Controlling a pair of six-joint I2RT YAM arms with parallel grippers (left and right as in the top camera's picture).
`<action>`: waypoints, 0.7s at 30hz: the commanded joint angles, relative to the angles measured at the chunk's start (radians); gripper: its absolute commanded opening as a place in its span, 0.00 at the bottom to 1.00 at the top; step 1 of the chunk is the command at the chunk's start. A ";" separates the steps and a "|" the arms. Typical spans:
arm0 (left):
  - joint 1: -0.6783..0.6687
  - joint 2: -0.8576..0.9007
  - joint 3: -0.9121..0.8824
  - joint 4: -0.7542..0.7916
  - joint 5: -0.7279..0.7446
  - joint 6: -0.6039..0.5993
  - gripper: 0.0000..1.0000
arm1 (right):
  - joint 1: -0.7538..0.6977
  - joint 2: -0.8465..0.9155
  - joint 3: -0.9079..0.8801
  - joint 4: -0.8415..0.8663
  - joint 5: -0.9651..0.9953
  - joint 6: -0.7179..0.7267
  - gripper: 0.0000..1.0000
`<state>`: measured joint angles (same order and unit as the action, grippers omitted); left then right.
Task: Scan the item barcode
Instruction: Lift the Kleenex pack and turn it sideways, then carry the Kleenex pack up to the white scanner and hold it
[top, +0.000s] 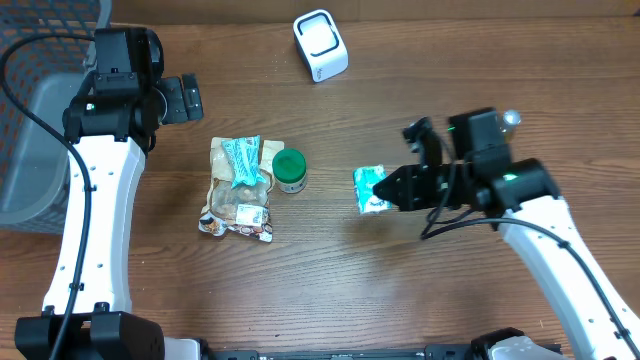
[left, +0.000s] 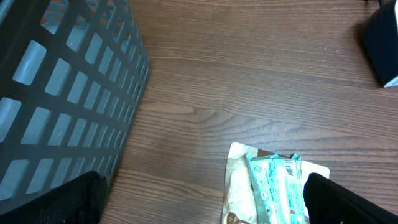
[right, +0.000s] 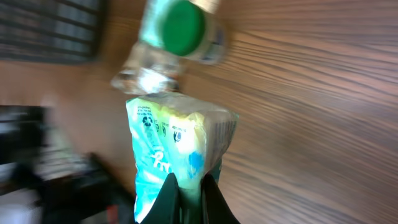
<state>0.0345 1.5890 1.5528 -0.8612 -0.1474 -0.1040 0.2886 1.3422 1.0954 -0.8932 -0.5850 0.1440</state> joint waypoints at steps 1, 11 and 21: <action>-0.002 0.001 0.007 0.001 -0.009 0.007 1.00 | 0.100 0.035 0.017 0.013 0.362 0.074 0.04; -0.002 0.001 0.007 0.001 -0.010 0.007 1.00 | 0.227 0.175 0.017 0.068 0.724 0.096 0.04; -0.002 0.001 0.007 0.001 -0.010 0.007 1.00 | 0.227 0.196 0.017 0.106 0.735 0.096 0.04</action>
<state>0.0345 1.5890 1.5528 -0.8612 -0.1474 -0.1040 0.5121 1.5368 1.0954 -0.7948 0.1204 0.2325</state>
